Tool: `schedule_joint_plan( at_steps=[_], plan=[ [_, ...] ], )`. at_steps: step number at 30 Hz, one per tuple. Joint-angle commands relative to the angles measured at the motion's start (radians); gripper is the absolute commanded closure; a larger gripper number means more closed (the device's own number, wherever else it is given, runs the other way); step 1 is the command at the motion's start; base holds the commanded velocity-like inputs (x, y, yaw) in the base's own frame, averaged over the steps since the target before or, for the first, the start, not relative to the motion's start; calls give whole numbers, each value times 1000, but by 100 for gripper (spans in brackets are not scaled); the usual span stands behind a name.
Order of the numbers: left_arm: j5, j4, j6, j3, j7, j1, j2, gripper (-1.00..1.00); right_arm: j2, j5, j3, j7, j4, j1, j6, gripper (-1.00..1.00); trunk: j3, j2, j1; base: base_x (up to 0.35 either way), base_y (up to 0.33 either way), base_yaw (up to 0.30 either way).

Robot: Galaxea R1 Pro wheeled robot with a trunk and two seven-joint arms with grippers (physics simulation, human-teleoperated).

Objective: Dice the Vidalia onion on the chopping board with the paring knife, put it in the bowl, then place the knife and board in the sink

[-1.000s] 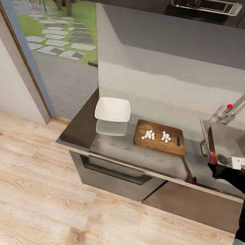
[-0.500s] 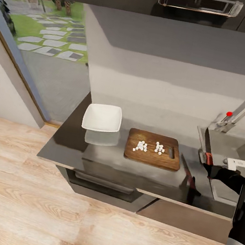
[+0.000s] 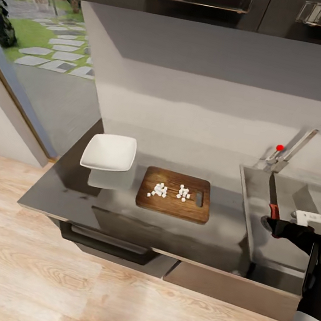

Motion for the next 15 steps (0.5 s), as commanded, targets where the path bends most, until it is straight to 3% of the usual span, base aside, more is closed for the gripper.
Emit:
schedule_joint_plan(
  at_steps=[1, 6, 15],
  plan=[
    [9, -2, -3, -8, 9, 0, 2, -100, 0, 10, -1, 2, 17, -1, 2, 100, -1, -2, 1, 208, -235, 0],
    [9, -2, -4, -7, 9, 0, 3, -100, -1, 10, 3, -53, 124, -1, -1, 100, -4, -2, 1, 184, -181, 0],
    [9, -3, -4, -7, 11, 0, 3, -100, 0, 9, 4, -139, 318, -1, -87, 100, -18, -2, 1, 11, -11, 0]
  ],
)
